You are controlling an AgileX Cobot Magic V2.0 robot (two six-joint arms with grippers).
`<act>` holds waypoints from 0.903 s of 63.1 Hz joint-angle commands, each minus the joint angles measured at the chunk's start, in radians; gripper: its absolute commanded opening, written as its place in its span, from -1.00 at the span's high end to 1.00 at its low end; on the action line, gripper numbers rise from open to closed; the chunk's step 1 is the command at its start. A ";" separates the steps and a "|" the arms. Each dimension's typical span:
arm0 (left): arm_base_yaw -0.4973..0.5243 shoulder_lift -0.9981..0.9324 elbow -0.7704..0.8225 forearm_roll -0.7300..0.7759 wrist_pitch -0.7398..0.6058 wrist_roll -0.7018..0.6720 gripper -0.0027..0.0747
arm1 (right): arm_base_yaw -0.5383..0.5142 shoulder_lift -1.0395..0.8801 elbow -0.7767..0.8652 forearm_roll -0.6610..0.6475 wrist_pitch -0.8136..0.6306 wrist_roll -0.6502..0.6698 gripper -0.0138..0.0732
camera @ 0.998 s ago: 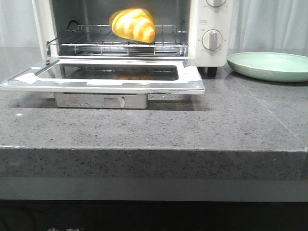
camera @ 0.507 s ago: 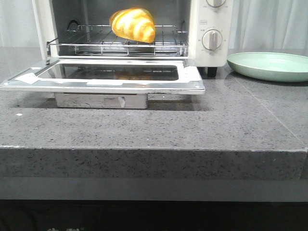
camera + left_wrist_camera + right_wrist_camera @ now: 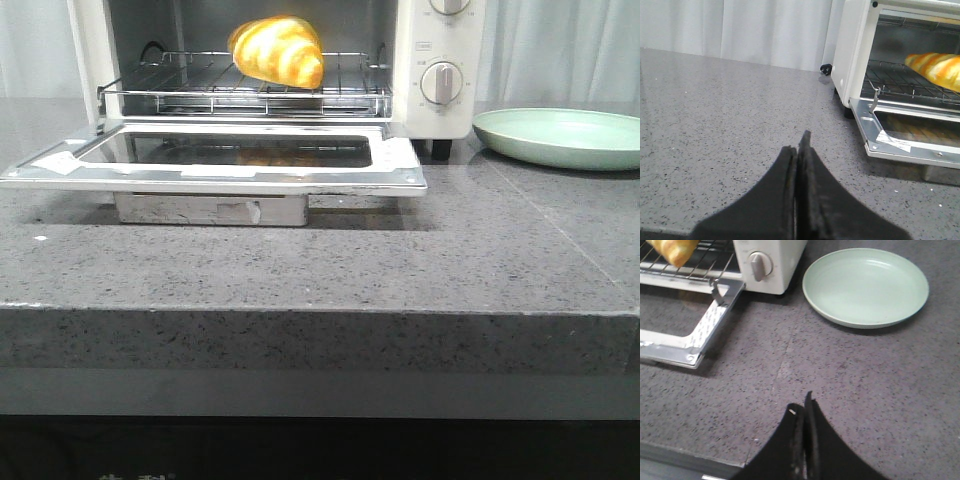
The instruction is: Put bread in oven
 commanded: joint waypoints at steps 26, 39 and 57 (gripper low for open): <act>0.000 -0.023 0.024 -0.008 -0.079 -0.003 0.98 | -0.284 -0.528 0.620 0.088 -0.603 -0.010 0.83; 0.000 -0.021 0.024 -0.008 -0.079 -0.003 0.98 | -0.285 -0.525 0.638 0.086 -0.640 -0.010 0.83; 0.000 -0.021 0.024 -0.008 -0.079 -0.003 0.98 | -0.285 -0.525 0.638 0.087 -0.640 -0.010 0.83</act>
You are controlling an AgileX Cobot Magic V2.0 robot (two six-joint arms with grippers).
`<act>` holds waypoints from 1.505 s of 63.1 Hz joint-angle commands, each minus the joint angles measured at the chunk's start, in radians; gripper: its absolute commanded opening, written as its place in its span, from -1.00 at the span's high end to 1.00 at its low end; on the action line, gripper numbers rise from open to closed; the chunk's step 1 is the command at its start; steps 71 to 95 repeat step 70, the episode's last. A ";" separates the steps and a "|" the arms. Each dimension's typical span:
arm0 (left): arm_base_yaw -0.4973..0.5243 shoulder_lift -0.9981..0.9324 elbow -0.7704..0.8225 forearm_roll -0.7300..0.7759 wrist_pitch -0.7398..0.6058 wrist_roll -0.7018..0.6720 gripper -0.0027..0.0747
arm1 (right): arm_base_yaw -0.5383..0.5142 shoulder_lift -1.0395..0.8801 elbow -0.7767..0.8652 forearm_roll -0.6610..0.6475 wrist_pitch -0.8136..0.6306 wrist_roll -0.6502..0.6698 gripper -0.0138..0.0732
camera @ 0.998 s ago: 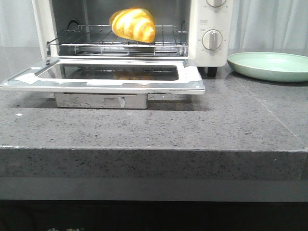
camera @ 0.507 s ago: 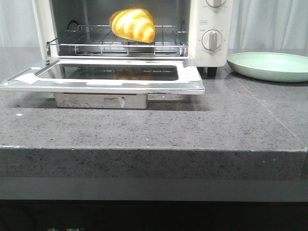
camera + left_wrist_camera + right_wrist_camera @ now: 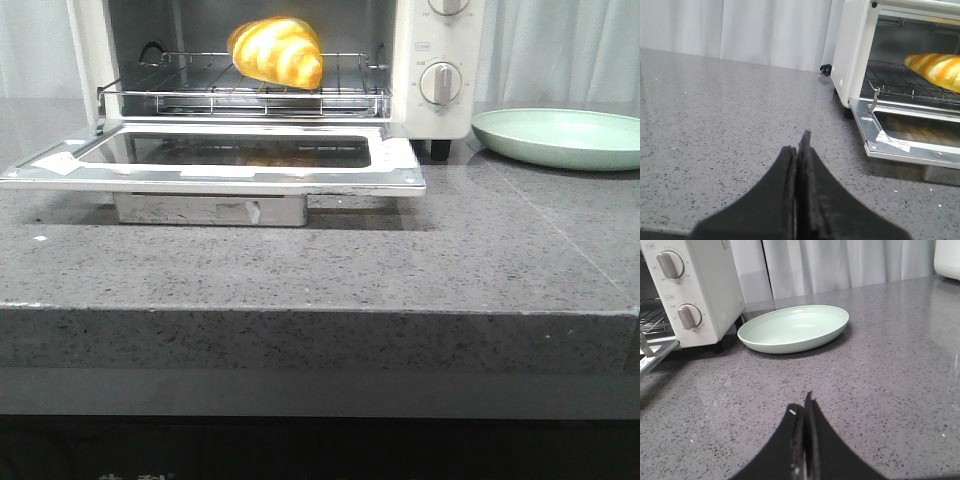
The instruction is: Put bread in oven
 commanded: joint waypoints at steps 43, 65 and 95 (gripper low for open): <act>0.000 -0.021 0.024 -0.008 -0.079 -0.003 0.98 | -0.004 -0.021 0.004 0.140 -0.176 -0.242 0.83; 0.000 -0.021 0.024 -0.008 -0.079 -0.003 0.98 | -0.004 -0.021 0.004 0.140 -0.176 -0.242 0.83; 0.000 -0.021 0.024 -0.008 -0.079 -0.003 0.98 | -0.004 -0.021 0.004 0.140 -0.176 -0.242 0.83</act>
